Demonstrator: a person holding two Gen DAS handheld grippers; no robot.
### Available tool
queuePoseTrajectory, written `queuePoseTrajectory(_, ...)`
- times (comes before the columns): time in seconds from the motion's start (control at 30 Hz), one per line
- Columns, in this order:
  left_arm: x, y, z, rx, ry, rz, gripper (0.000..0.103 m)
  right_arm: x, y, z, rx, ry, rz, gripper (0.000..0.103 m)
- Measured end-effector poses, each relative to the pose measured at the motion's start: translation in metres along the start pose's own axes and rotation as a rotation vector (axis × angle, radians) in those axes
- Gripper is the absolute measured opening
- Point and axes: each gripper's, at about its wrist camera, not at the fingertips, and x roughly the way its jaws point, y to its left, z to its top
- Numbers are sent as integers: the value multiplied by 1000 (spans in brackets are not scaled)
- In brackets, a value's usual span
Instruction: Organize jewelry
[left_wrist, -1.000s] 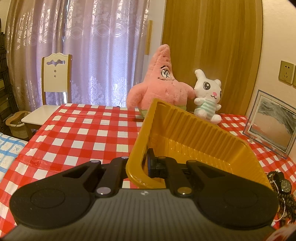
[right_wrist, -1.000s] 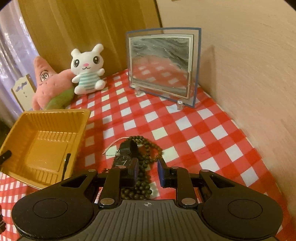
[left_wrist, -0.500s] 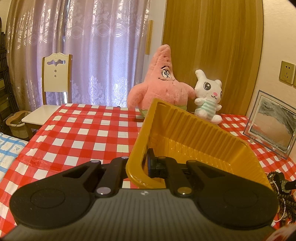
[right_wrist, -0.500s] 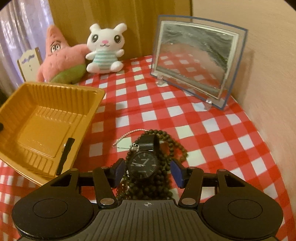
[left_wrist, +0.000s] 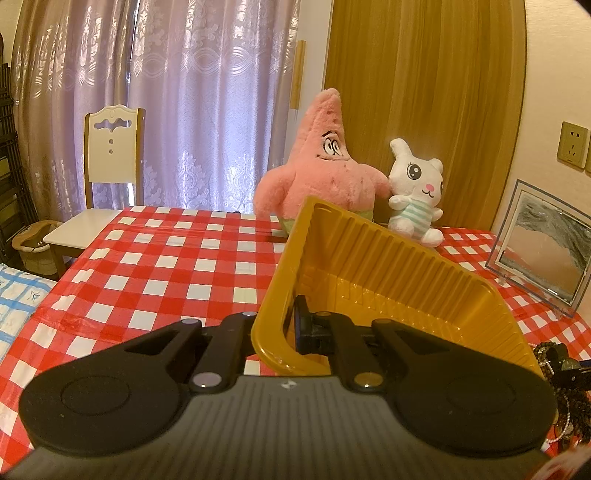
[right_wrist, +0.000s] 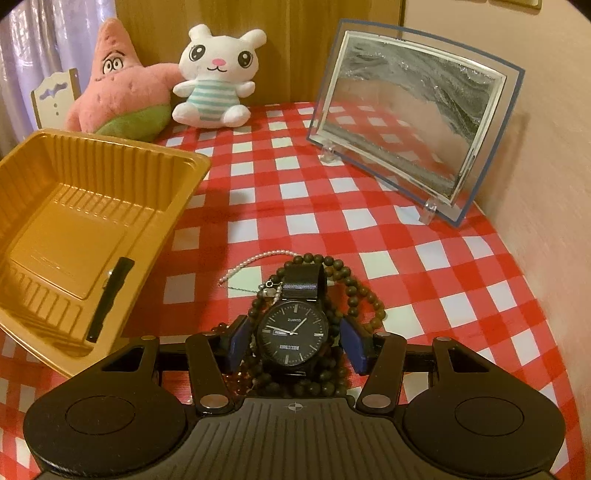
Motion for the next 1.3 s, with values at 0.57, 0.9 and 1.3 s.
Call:
queuePoseTrajectory(0.57,0,0,0,1,2,0,7,-16,-18,0,97,-49,74,44)
queuePoseTrajectory(0.9,-1,0,0,4,-1,0,7,-58,-46,34,286,-118,189,44)
queuePoseTrajectory(1.3,-8,-5,1,6,-9,-6,6,-54,45,64,170,-119,486,44)
